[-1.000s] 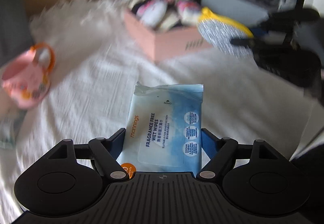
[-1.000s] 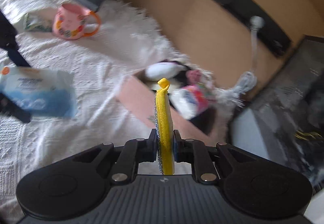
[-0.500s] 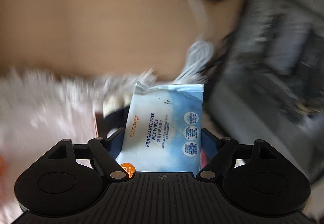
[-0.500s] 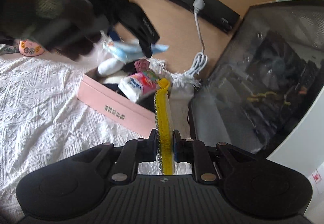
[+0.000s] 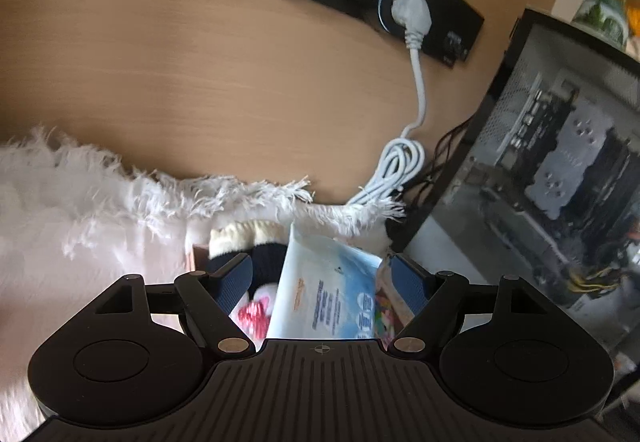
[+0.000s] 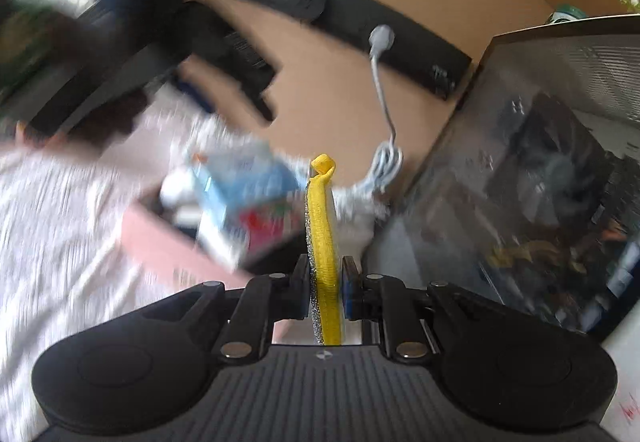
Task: Organize soft objects
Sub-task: 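Lower the wet wipes and mesh pad into the pink box, opening both tools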
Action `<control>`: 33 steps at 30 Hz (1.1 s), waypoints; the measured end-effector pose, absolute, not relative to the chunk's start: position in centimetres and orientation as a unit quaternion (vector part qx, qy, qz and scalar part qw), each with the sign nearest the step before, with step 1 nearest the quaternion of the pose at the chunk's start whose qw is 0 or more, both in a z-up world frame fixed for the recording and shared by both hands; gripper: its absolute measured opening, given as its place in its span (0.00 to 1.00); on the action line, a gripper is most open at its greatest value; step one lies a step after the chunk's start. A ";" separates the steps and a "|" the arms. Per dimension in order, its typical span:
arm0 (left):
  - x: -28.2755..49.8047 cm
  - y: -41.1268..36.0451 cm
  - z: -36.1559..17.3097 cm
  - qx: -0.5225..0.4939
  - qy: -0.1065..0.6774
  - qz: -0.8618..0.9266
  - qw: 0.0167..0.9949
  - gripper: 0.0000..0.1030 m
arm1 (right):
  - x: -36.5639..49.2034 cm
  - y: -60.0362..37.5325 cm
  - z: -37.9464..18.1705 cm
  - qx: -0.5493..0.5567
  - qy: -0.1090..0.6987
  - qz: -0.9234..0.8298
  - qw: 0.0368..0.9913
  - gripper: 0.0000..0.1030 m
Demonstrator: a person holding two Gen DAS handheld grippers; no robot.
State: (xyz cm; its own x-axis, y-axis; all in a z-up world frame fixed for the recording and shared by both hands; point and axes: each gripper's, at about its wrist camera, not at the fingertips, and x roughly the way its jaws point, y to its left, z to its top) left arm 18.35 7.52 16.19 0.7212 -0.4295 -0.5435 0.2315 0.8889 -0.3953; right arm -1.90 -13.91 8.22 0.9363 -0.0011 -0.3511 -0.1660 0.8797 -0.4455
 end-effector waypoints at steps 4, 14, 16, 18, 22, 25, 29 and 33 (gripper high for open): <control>16.1 8.6 15.0 -0.168 0.347 -0.185 0.904 0.79 | 3.8 -13.8 9.1 -0.164 0.200 0.059 0.964 0.14; 11.0 11.4 11.5 -0.174 0.391 -0.145 0.892 0.79 | 12.9 -11.3 3.5 -0.172 0.270 0.025 0.947 0.14; 10.4 12.1 10.8 -0.183 0.397 -0.138 0.889 0.79 | 13.1 -10.3 3.0 -0.201 0.261 0.026 0.944 0.15; 10.1 12.5 10.3 -0.187 0.403 -0.134 0.886 0.79 | 12.9 -9.9 3.1 -0.209 0.260 0.034 0.942 0.18; 9.4 13.3 9.9 -0.188 0.408 -0.138 0.882 0.79 | 12.0 -11.2 3.9 -0.180 0.264 0.065 0.945 0.28; 9.2 13.8 9.8 -0.190 0.409 -0.141 0.881 0.79 | 11.1 -12.8 4.7 -0.134 0.270 0.092 0.949 0.49; 9.6 13.8 10.7 -0.190 0.399 -0.167 0.881 0.79 | 9.1 -14.6 5.7 -0.071 0.261 0.128 0.954 0.66; 11.7 12.1 12.4 -0.170 0.376 -0.191 0.891 0.79 | 7.9 -13.9 6.2 -0.076 0.228 0.083 0.967 0.55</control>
State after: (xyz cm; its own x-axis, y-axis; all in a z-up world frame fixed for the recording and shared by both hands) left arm 11.74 12.12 12.40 0.6448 -0.4677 -0.6046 0.2126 0.8695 -0.4458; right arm 7.91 -13.85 6.25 0.8817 0.1267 -0.4545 -0.1958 0.9747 -0.1082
